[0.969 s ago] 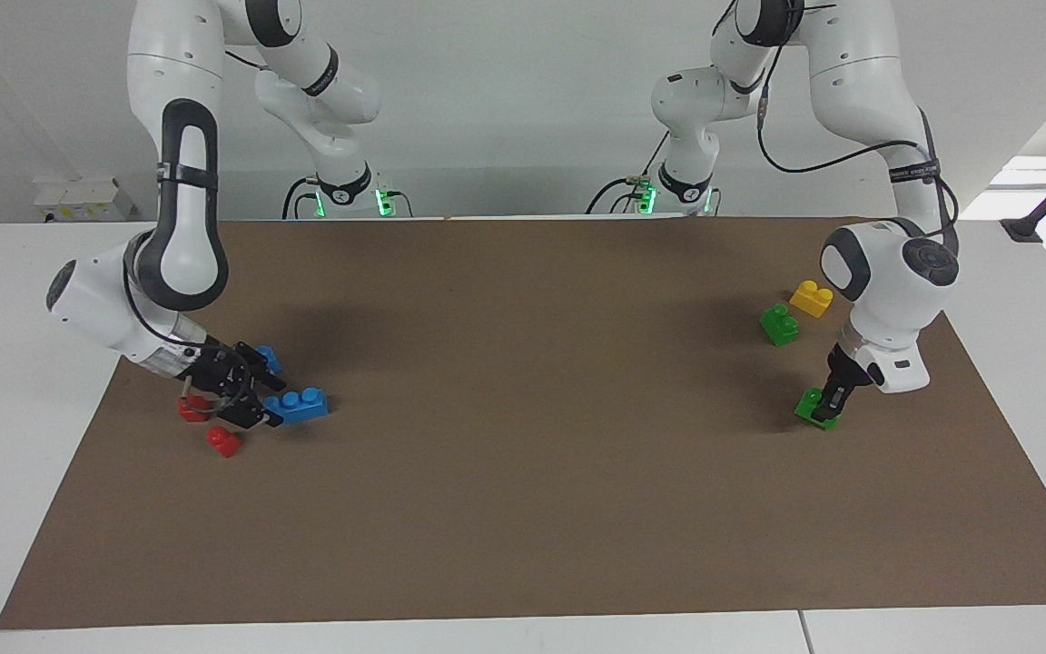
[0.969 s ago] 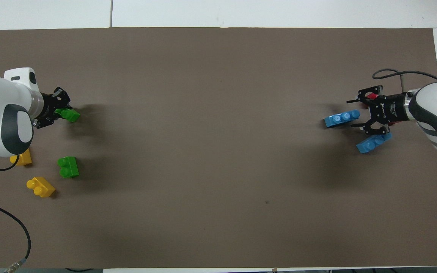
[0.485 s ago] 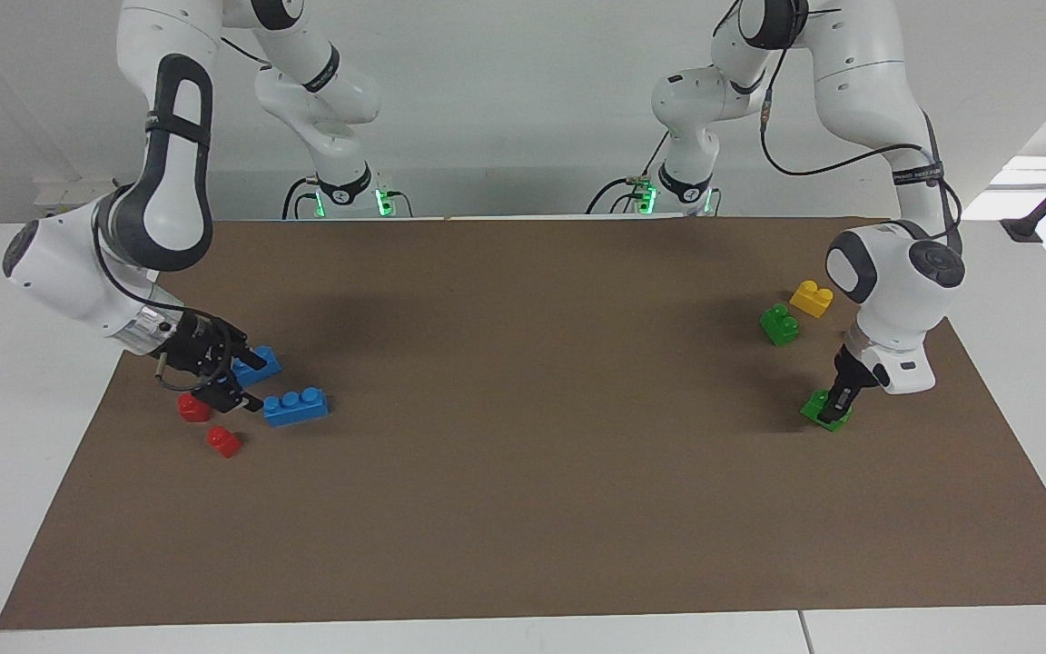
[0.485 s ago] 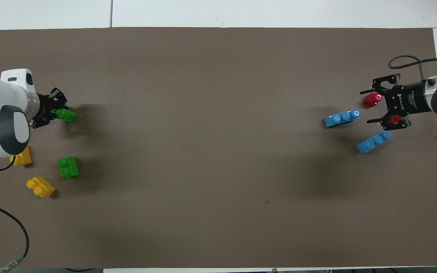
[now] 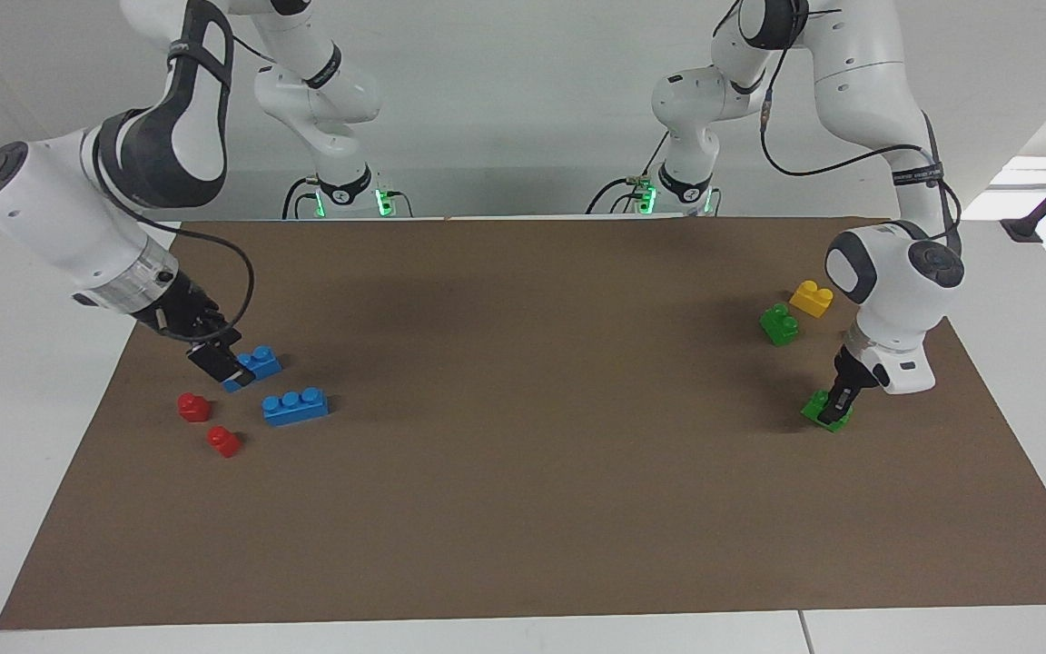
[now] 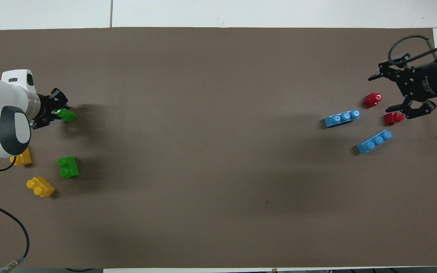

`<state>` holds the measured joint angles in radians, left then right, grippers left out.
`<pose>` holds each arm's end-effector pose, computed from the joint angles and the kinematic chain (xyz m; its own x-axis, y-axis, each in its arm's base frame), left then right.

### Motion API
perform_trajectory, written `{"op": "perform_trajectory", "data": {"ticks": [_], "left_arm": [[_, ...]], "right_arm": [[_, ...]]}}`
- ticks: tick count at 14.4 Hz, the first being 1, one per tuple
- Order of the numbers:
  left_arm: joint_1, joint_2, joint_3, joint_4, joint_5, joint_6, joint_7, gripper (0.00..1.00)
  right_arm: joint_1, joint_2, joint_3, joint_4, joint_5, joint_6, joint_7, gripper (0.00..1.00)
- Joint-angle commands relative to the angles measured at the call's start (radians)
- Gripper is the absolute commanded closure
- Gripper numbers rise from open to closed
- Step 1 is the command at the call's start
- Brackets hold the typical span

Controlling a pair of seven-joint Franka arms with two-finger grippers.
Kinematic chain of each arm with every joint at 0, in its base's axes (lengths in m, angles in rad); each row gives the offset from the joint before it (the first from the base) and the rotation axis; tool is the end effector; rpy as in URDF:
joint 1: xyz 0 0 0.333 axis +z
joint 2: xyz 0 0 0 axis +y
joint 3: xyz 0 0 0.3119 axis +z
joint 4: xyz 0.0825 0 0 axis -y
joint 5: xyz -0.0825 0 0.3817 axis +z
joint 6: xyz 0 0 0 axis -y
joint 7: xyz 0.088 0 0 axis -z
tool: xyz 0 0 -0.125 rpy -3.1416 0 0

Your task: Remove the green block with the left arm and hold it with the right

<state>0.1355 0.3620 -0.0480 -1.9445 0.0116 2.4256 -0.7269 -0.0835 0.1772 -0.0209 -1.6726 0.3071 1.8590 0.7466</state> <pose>0.6257 0.0562 0.2871 0.6843 0.7244 0.0836 0.7193 -0.6894 0.0856 0.6159 -0.0350 0.4797 0.5972 -0.7774 -0.1974 -0.8004 -0.5620 -0.2085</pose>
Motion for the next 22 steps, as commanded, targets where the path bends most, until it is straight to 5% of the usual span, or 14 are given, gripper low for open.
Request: {"op": "perform_trajectory", "data": {"ticks": [1,12,22], "left_arm": [[-0.004,0.008,-0.003,-0.014,-0.013,0.033,0.021,0.00],[-0.042,-0.067,-0.003,0.081,-0.001,-0.123,0.134,0.00],[-0.048,-0.195,-0.004,0.148,-0.001,-0.401,0.458,0.00]], "right_arm": [[0.031,-0.077,0.001,-0.006,-0.074,-0.029,-0.142,0.00],[0.093,-0.220,0.001,-0.001,-0.261,-0.196,-0.721,0.00],[0.074,-0.291,-0.002,-0.024,-0.315,-0.279,-0.766,0.00]]}}
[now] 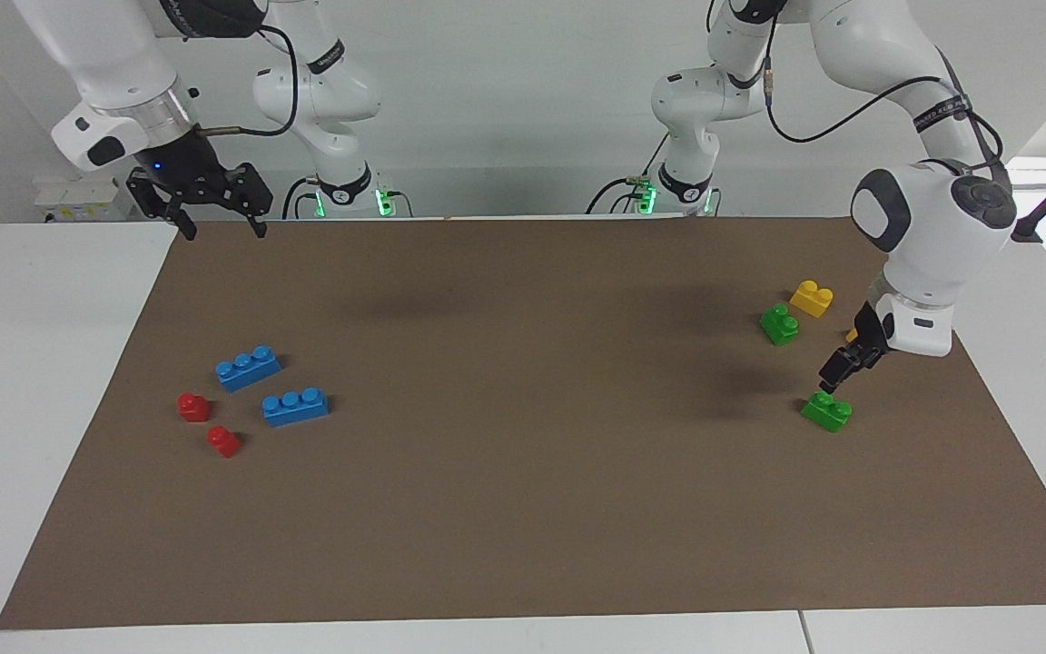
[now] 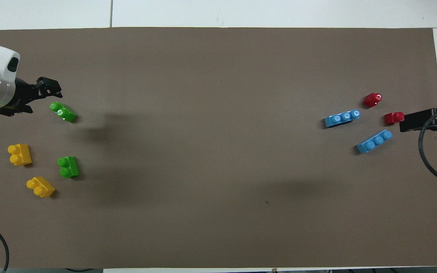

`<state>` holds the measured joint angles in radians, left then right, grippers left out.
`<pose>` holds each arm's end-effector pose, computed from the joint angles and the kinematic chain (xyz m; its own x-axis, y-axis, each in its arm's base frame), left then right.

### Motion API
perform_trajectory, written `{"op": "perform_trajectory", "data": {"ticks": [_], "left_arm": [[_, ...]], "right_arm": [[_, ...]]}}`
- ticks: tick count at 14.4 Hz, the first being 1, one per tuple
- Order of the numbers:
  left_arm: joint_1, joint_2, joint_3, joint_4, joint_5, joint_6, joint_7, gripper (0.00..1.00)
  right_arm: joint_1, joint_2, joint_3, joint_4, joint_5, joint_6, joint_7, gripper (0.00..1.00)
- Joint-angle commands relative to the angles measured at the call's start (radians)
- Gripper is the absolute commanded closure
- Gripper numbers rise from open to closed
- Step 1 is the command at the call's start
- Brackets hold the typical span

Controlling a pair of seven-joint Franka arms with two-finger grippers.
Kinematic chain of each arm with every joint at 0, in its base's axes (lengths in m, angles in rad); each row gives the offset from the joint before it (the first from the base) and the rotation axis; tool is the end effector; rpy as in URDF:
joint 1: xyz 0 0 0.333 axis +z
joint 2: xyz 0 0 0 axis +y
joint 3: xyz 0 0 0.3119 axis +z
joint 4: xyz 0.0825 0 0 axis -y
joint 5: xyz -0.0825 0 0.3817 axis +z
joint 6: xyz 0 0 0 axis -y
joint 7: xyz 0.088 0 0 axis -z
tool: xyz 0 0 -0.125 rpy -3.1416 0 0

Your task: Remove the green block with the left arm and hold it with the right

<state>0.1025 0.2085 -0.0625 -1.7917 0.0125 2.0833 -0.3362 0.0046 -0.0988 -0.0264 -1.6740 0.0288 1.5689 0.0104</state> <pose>0.6241 0.0278 0.4201 0.9282 0.3638 0.0782 0.3627 -0.9315 0.0290 0.5206 -0.0084 0.6068 0.9995 -0.0320 -0.0067 -0.0322 -0.9990 -0.0313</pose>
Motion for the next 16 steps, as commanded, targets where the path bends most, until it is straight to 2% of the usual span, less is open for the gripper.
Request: {"op": "perform_trajectory", "data": {"ticks": [1,7,12,16], "left_arm": [[-0.024,-0.056,0.010,-0.005,-0.002,-0.080,0.100,0.00],[-0.055,-0.148,0.009,-0.009,-0.003,-0.204,0.206,0.00],[-0.087,-0.254,0.009,-0.017,-0.005,-0.325,0.223,0.00],[-0.092,-0.310,0.009,-0.017,-0.005,-0.429,0.223,0.00]], "right_arm": [[-0.014,-0.015,0.003,-0.021,-0.059,0.013,-0.050,0.00],[-0.031,-0.013,-0.001,-0.024,-0.072,0.036,-0.061,0.00],[-0.029,-0.013,-0.001,-0.023,-0.055,0.037,-0.040,0.00],[-0.028,-0.012,0.000,-0.021,-0.035,0.037,-0.024,0.00]]}}
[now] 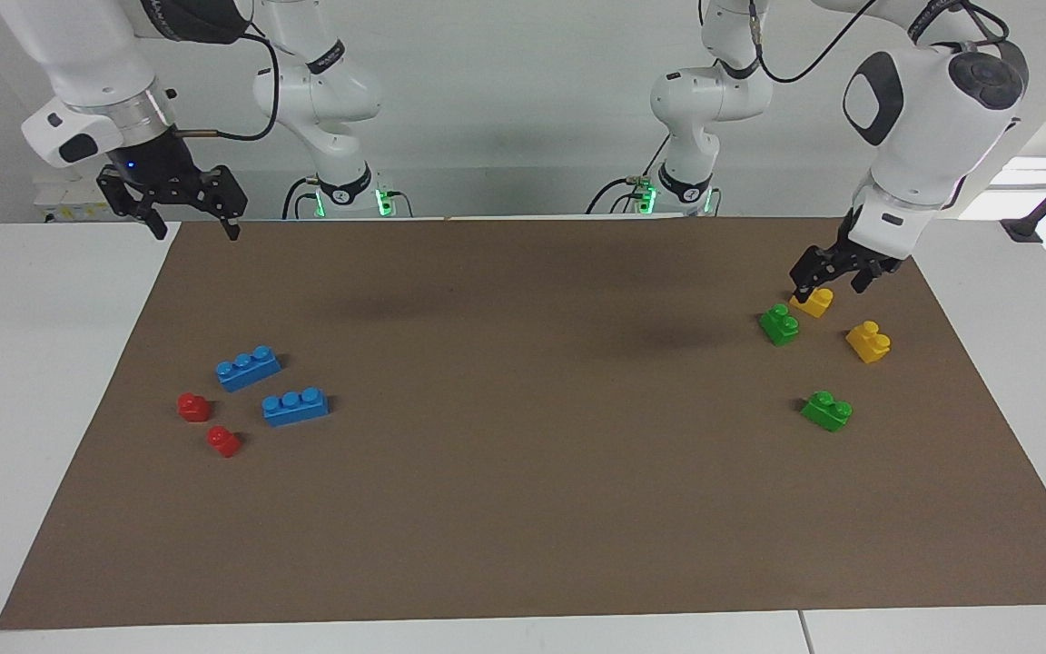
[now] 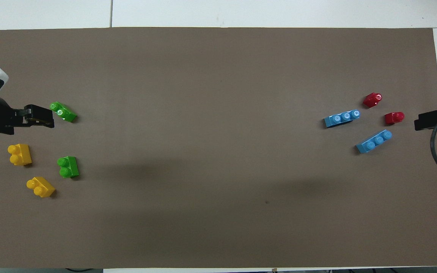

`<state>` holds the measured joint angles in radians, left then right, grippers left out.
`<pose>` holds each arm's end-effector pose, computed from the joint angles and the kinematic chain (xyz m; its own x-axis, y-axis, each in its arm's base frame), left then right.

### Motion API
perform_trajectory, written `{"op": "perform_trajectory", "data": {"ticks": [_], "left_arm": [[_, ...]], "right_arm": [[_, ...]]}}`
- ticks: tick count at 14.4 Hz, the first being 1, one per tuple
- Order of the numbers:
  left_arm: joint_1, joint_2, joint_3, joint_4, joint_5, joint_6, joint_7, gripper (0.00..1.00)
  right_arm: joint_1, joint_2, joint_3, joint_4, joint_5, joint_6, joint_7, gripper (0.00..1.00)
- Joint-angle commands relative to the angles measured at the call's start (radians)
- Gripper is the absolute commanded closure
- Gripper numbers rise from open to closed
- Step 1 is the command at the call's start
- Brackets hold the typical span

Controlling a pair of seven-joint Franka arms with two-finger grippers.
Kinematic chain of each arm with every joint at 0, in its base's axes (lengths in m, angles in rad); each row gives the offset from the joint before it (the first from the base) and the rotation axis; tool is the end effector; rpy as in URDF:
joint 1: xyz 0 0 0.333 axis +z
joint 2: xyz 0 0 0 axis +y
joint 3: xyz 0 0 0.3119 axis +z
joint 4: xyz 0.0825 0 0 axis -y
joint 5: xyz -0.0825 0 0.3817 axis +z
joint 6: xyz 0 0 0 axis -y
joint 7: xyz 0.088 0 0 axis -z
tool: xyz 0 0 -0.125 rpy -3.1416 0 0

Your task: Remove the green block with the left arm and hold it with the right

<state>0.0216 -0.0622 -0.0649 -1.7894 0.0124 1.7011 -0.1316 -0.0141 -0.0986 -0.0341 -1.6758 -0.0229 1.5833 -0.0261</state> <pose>0.5371 -0.0227 0.5442 0.9959 0.0868 -0.0239 0.0863 -0.9961 -0.0196 0.5216 -0.0288 0.6071 0.9997 -0.0217 0.0055 -0.0218 -0.9996 0.0197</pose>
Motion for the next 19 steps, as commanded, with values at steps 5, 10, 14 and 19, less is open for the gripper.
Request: {"op": "perform_trajectory", "data": {"ticks": [5,10,14,19], "left_arm": [[-0.014,-0.080,0.011,-0.019,-0.018,-0.115,0.014,0.00],[-0.014,-0.082,0.014,-0.016,-0.078,-0.074,0.009,0.00],[-0.014,-0.091,0.011,-0.012,-0.077,-0.089,0.017,0.00],[-0.014,-0.110,0.011,-0.012,-0.065,-0.072,0.017,0.00]], "right_arm": [[-0.010,-0.012,0.008,-0.018,0.040,0.021,0.014,0.00],[-0.009,-0.012,0.008,-0.019,0.040,0.021,0.014,0.00],[-0.010,-0.012,0.008,-0.019,0.040,0.023,0.012,0.00],[-0.010,-0.012,0.006,-0.018,0.040,0.023,0.012,0.00]]}}
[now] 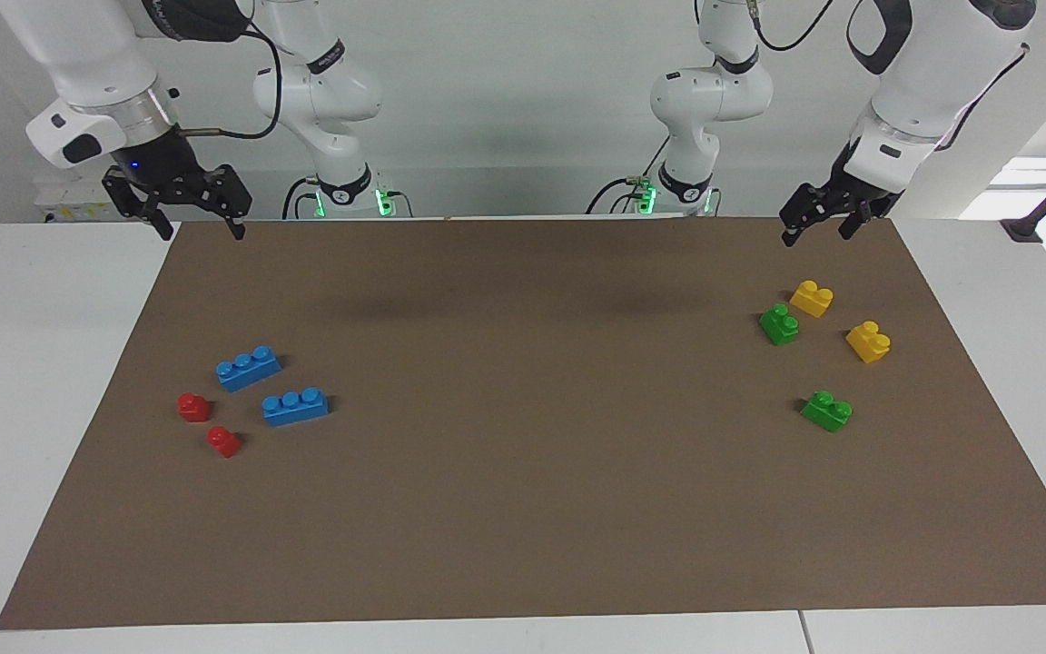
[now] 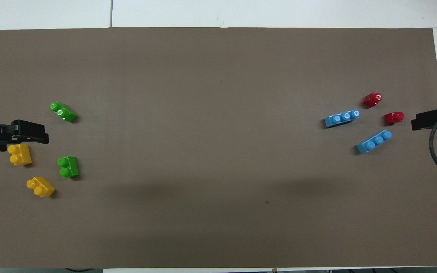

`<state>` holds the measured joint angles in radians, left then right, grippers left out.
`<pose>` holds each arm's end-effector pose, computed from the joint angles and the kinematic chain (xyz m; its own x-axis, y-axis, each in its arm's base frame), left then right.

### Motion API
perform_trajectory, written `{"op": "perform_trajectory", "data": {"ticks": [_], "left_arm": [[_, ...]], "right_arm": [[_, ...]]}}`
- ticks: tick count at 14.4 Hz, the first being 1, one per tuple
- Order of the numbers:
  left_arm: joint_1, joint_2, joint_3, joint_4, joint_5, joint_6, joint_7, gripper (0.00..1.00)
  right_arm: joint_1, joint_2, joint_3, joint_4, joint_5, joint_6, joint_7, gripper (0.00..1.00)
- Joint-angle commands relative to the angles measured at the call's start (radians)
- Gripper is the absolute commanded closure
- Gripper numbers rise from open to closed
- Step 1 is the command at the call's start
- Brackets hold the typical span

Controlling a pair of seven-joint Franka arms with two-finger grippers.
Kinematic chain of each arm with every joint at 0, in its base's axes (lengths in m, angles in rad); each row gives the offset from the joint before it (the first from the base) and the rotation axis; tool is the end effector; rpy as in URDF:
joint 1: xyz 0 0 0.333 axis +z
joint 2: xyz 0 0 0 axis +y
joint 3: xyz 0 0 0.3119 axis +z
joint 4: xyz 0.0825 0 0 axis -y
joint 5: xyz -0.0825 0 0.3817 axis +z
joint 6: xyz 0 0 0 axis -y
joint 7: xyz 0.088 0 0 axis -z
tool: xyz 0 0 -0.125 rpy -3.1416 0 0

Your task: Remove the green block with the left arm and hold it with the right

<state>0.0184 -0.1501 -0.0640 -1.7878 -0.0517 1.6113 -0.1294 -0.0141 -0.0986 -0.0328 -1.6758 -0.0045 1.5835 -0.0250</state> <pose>0.5052 -0.0314 0.5832 0.9957 0.0867 -0.0319 0.0879 -0.9954 0.0382 0.5218 -0.0258 0.6071 0.9997 -0.0217 0.0062 -0.0217 -0.9998 0.0014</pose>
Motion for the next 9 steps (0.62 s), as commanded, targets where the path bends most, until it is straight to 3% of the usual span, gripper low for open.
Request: {"op": "perform_trajectory", "data": {"ticks": [1,9], "left_arm": [[-0.009,-0.020,0.010,-0.012,0.001,0.015,0.016,0.00],[-0.009,-0.023,0.001,-0.015,0.059,0.006,0.117,0.00]], "right_arm": [[-0.010,-0.012,0.005,-0.018,0.021,0.023,0.011,0.00],[-0.009,-0.012,0.005,-0.019,0.020,0.021,0.011,0.00]]}}
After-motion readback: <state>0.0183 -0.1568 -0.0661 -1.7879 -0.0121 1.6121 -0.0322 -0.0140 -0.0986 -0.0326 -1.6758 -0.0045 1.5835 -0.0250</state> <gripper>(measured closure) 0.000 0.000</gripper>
